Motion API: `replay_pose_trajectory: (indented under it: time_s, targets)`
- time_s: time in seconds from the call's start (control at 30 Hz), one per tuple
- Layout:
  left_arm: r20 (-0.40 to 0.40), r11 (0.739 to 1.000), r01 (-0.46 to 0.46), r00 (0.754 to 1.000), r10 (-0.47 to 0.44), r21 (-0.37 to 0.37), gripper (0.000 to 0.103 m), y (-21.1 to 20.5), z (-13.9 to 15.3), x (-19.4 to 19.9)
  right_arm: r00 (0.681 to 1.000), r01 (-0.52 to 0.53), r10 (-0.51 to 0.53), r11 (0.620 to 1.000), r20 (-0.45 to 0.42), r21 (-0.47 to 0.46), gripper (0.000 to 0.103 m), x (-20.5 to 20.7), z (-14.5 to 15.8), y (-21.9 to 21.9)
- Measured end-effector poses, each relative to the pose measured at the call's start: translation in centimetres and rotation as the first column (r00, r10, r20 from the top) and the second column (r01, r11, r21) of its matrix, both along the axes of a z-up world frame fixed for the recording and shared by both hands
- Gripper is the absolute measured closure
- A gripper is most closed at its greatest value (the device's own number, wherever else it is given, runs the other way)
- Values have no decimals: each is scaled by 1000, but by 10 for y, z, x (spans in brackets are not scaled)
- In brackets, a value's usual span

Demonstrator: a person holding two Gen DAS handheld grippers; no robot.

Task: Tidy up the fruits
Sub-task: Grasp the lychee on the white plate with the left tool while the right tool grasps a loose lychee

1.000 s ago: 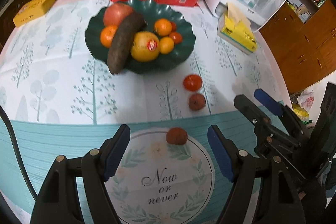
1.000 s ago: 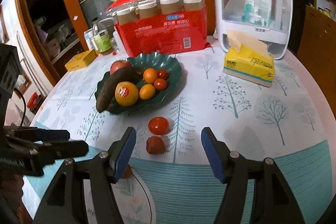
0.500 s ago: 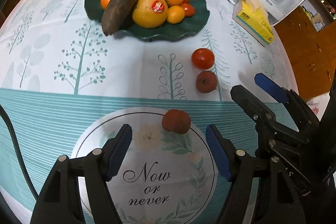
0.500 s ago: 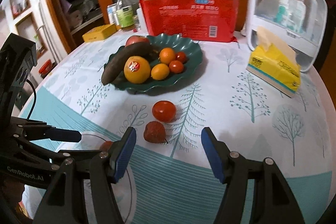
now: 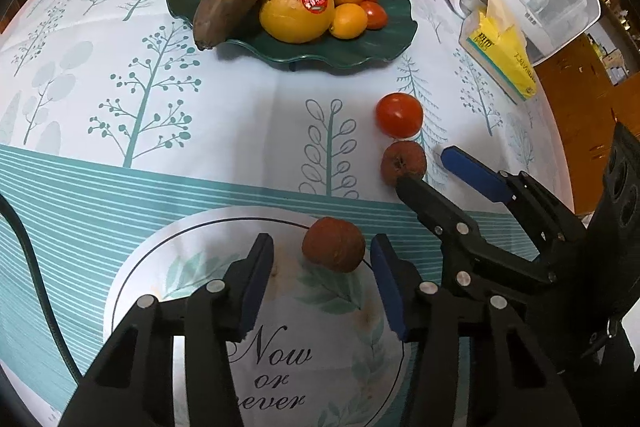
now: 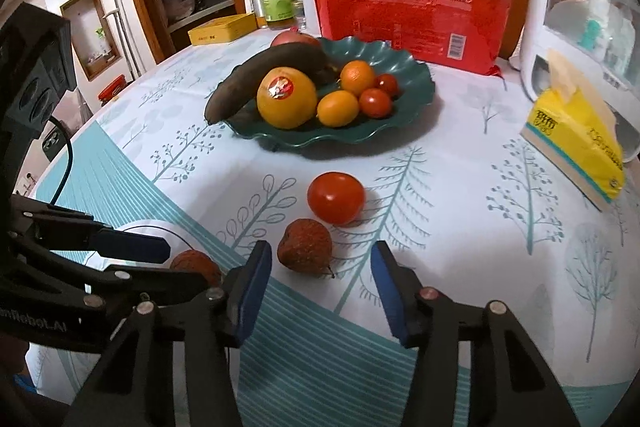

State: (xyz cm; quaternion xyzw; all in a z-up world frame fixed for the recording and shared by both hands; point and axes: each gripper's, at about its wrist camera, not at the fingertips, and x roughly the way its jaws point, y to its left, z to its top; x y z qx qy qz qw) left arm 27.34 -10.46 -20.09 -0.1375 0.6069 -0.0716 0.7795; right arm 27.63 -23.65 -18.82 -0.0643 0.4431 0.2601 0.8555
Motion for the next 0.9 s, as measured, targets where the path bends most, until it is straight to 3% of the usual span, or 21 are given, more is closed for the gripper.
replay_pose_trajectory:
  time_s: [0.4, 0.9]
  targets:
    - [9, 1000, 6, 1000, -6, -23, 72, -9, -7, 9, 998, -47, 49, 998, -31, 44, 73, 5, -8, 6]
    - [59, 1000, -20, 998, 21, -17, 73, 10, 4, 6, 999, -35, 36, 999, -29, 29, 73, 3, -1, 10]
